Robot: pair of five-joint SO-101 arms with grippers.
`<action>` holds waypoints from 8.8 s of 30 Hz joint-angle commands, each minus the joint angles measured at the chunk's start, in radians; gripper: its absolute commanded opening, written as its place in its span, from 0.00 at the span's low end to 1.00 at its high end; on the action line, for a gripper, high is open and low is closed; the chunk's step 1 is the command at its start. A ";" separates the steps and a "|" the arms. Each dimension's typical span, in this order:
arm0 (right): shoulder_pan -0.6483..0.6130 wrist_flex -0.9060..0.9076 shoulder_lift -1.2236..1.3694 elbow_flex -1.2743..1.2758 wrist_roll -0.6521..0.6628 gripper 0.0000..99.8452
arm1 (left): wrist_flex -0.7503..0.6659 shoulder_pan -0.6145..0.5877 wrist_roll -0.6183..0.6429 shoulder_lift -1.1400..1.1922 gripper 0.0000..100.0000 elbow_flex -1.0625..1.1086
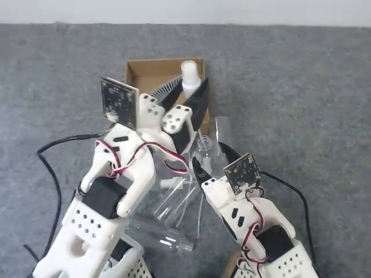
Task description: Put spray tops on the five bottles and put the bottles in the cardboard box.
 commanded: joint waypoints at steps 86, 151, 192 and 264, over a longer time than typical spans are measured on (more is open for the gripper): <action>0.162 0.051 -0.018 -0.106 0.075 0.13 | -0.140 0.133 -0.034 -0.026 0.06 0.257; 0.065 0.202 -0.018 -0.229 0.324 0.13 | -0.141 0.112 -0.084 -0.025 0.12 0.265; 0.153 0.068 -0.016 -0.137 0.181 0.13 | 0.279 -0.031 -0.157 -0.034 0.11 0.030; 0.209 -0.042 -0.016 -0.087 0.143 0.13 | 0.281 0.006 -0.284 -0.402 0.11 0.266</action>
